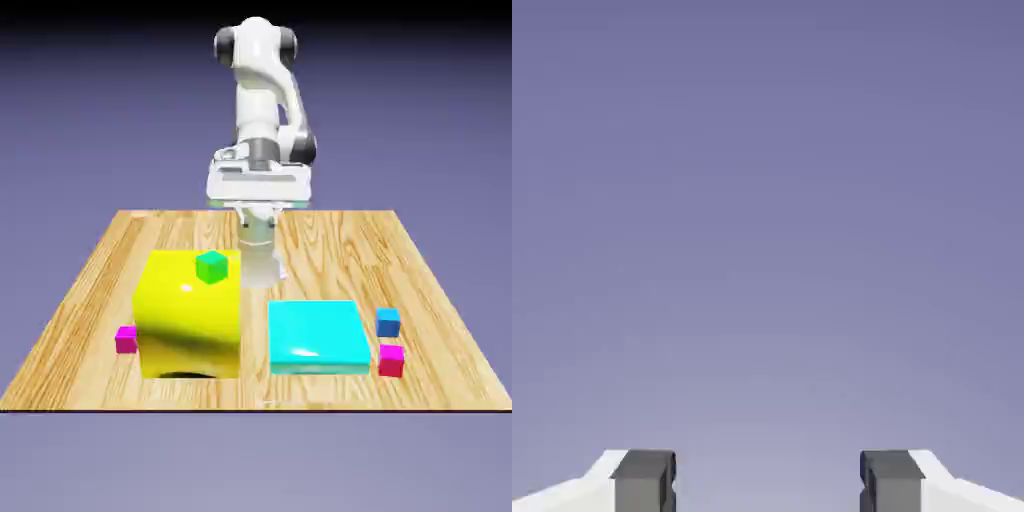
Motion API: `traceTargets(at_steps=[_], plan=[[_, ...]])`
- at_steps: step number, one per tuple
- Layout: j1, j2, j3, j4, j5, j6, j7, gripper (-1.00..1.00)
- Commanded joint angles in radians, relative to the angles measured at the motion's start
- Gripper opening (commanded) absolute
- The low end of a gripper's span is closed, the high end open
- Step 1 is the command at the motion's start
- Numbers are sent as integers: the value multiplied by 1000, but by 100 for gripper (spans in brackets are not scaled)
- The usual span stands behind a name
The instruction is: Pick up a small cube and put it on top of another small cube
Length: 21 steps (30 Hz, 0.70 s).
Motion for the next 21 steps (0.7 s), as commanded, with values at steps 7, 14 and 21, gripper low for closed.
traceTargets(at_steps=[7, 14, 21], plan=[[54, 254, -186, 213, 139, -185, 138, 0], [109, 507, -372, 426, 278, -370, 276, 0], [163, 761, -558, 639, 416, -555, 413, 0]])
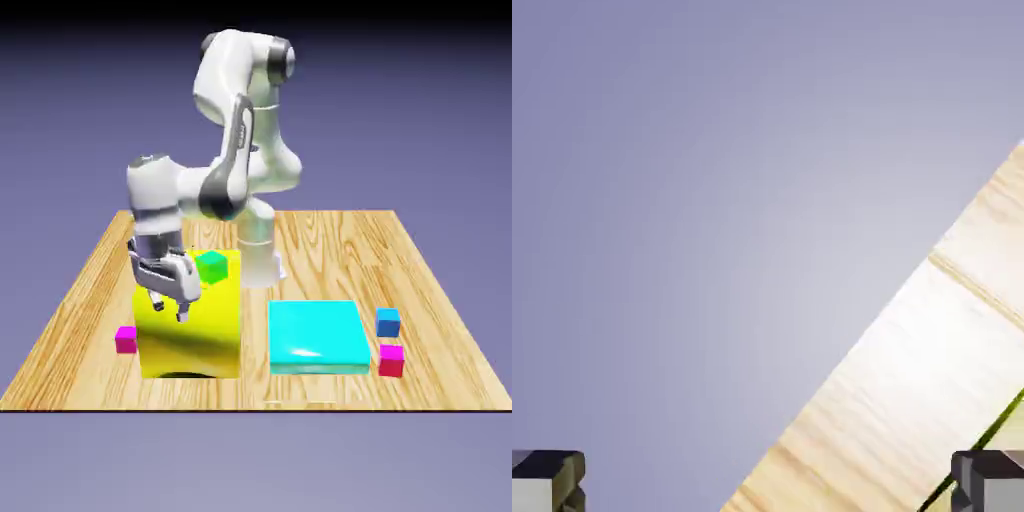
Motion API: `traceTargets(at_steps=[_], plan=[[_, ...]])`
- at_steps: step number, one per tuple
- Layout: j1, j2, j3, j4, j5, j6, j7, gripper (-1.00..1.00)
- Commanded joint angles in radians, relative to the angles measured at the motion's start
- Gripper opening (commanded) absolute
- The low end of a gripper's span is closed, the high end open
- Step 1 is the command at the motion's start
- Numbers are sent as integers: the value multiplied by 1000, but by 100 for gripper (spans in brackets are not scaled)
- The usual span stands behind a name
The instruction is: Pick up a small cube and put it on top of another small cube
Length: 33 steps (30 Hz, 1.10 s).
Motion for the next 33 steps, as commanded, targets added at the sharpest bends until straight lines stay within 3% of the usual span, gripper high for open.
traceTargets(at_steps=[1, 8, 12, 18, 19, 24, 33], plan=[[8, 36, -27, 30, 20, -26, 20, 0], [-233, 268, -172, 32, 156, -173, 4, 0], [-378, 214, -75, -87, 196, -200, -72, 0], [-445, 350, 48, -99, 353, -95, -181, 0], [-445, 350, 48, -99, 353, -95, -181, -100], [-395, 206, -62, -102, 200, -203, -81, -100], [-76, 410, -299, 176, 46, -470, -240, -100]])
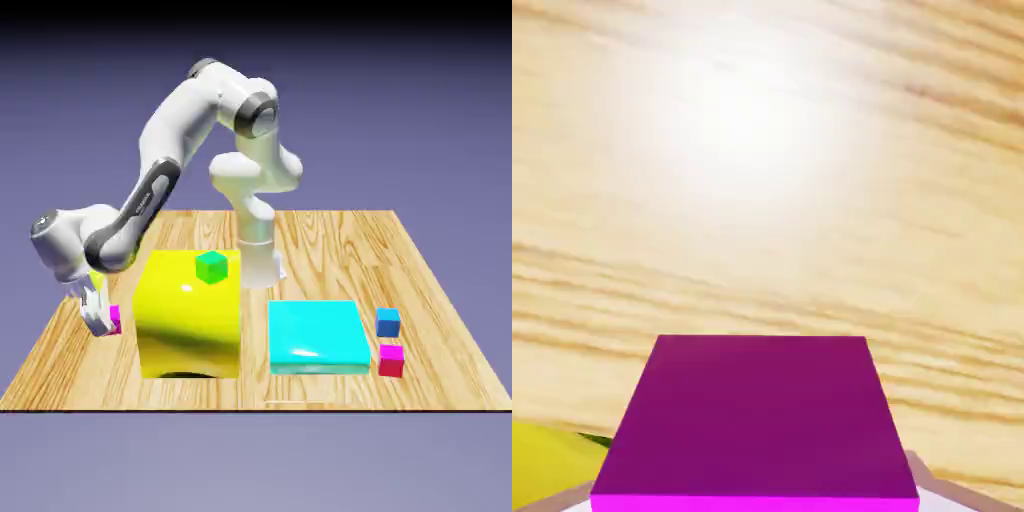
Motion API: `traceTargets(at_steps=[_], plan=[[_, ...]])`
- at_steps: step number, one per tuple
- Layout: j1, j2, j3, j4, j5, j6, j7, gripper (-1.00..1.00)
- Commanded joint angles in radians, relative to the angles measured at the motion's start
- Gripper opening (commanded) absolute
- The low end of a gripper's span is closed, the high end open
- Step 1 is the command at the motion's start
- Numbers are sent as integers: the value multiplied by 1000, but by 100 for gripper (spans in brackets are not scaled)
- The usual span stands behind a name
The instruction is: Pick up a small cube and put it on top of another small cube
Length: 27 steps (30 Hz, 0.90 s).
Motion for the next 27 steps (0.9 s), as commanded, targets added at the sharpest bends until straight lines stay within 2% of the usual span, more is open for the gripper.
traceTargets(at_steps=[1, 9, 27], plan=[[36, 23, -25, 31, -22, -30, -17, -100], [326, 181, -157, 262, -209, -247, -194, -100], [374, -8, 486, 126, -613, -73, -480, -100]])
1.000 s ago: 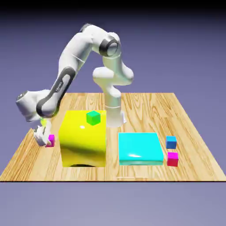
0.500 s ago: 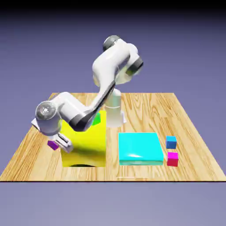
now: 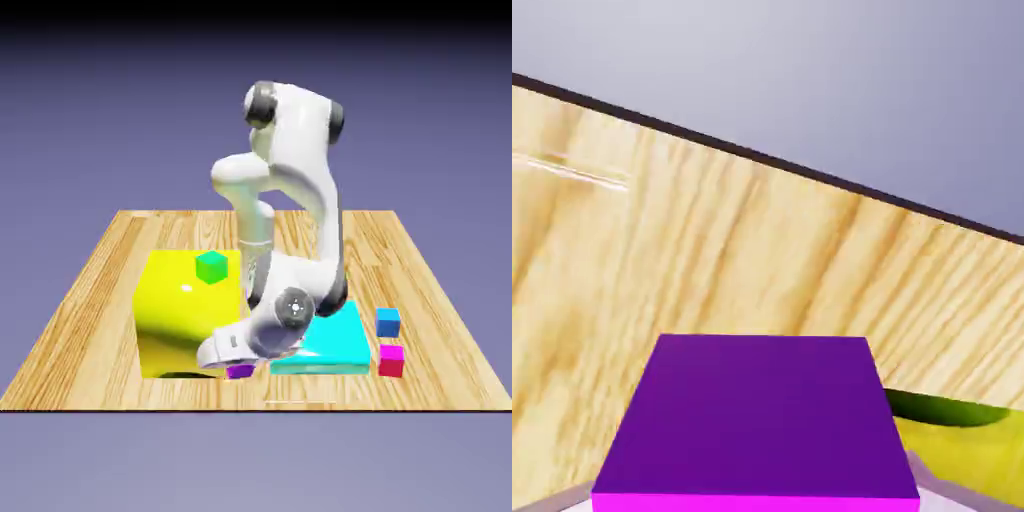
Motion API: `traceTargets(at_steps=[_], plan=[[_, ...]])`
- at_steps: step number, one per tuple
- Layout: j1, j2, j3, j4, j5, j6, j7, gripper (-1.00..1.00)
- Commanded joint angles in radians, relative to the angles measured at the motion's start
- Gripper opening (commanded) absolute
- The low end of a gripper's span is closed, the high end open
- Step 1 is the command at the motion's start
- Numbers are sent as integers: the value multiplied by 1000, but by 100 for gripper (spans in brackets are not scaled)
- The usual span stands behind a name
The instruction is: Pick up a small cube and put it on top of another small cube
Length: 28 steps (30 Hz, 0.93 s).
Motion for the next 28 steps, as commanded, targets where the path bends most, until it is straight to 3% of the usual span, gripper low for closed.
traceTargets(at_steps=[1, 19, 25, 26, 28], plan=[[2, -11, 36, -8, -25, 11, -15, -100], [-64, -248, 689, -224, -331, 257, -215, -100], [-61, -139, 650, -260, -420, 398, -156, -100], [-61, -139, 650, -260, -420, 398, -156, 100], [-63, -175, 666, -251, -393, 355, -175, 100]])
